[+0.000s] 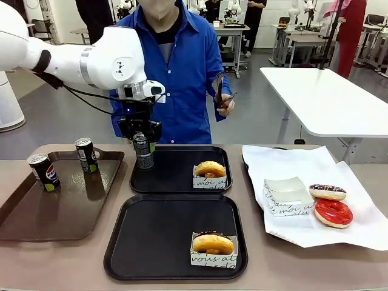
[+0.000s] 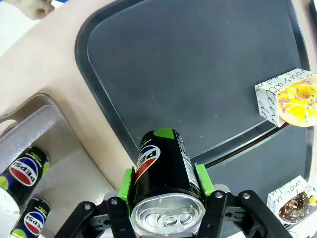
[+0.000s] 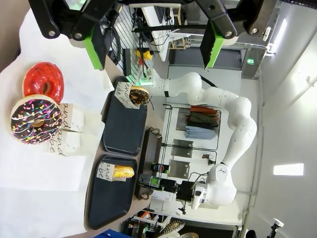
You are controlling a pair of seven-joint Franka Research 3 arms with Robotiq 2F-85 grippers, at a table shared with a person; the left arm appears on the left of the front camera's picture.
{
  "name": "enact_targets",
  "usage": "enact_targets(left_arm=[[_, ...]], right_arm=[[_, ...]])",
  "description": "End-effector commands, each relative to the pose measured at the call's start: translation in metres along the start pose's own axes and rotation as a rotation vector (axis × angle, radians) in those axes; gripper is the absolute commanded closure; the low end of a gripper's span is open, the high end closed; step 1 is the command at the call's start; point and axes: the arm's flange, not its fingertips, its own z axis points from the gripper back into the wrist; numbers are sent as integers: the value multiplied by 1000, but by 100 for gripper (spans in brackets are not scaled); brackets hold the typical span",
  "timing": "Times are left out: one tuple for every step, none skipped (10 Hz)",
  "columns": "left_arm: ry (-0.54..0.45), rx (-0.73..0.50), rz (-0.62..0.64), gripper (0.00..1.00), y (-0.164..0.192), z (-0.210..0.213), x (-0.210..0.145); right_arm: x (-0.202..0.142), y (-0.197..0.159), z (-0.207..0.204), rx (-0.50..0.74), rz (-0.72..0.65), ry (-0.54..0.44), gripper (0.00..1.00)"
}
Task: Set up donuts and drinks on trays.
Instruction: Pick up one Pepsi coke and place it on the Flat Tray.
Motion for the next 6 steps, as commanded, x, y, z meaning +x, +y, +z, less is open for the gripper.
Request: enact_targets(left_arm=[[-6,8,-11,41,-1,-14,2],[-7,5,-13,41,0,-24,1],[-15,-4,-23,41,1,-31,1],[-16,1,-27,41,2,-37,1],[-11,8,-33,41,1,-40,1],[-5,14,-37,39,-1,-42,1]], right_arm=[[0,0,0,0,1,1,0],[0,0,0,0,1,1,0],[0,0,0,0,1,1,0],[0,0,0,0,1,1,0],[0,0,0,0,1,1,0],[0,0,0,0,1,1,0]])
